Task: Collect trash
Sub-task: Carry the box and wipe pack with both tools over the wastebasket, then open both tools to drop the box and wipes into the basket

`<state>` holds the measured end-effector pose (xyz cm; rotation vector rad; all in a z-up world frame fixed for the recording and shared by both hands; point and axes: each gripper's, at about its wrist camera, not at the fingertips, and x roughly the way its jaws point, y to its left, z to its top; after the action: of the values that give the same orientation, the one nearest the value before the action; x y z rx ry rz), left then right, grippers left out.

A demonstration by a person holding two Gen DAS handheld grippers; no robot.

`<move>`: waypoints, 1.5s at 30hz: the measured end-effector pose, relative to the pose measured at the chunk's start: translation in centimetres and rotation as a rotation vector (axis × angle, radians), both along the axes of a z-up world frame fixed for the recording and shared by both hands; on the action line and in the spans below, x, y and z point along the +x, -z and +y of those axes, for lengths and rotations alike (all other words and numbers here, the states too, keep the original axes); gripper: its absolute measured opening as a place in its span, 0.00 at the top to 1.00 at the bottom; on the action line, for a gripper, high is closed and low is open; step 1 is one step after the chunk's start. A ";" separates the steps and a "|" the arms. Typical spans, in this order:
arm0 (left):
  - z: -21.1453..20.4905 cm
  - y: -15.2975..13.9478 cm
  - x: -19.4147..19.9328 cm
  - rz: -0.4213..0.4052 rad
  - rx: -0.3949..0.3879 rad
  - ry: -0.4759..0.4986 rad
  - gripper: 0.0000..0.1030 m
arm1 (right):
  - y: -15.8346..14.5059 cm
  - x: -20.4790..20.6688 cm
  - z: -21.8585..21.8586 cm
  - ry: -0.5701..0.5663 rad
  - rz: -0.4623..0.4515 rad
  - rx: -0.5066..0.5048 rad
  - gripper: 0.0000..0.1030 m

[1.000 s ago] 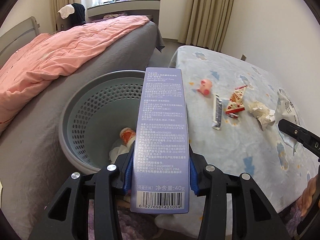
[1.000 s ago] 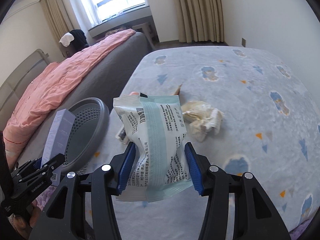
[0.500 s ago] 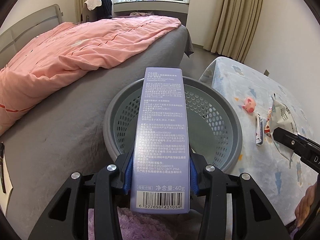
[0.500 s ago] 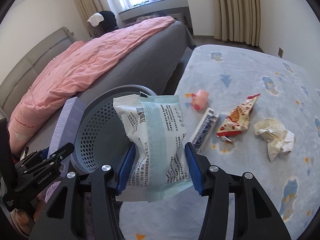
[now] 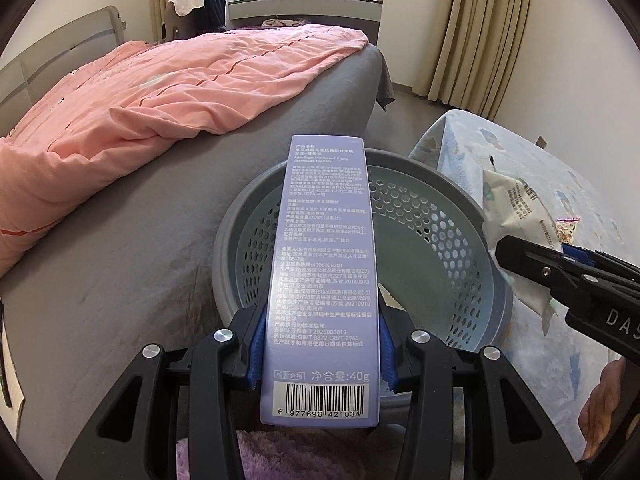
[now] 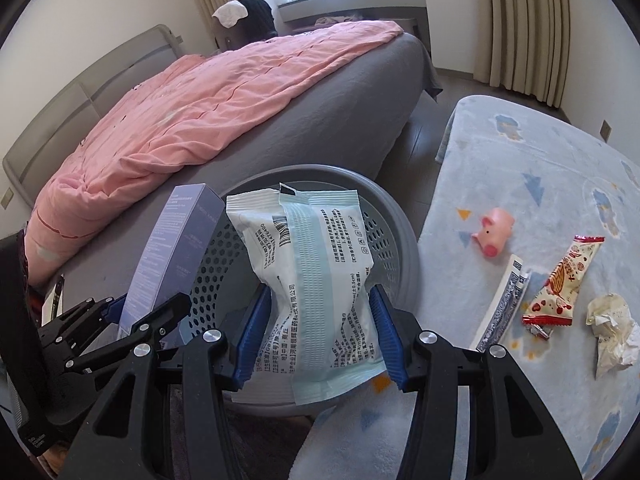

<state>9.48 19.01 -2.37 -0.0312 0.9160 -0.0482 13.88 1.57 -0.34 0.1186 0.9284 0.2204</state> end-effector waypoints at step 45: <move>-0.6 -1.8 -1.3 -0.039 0.044 -0.037 0.34 | -0.1 -1.9 -1.3 0.039 -0.024 -0.026 0.35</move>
<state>8.23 18.44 -0.58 -0.0061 0.8771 0.0061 12.01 0.30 -0.26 0.1100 0.9036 0.1734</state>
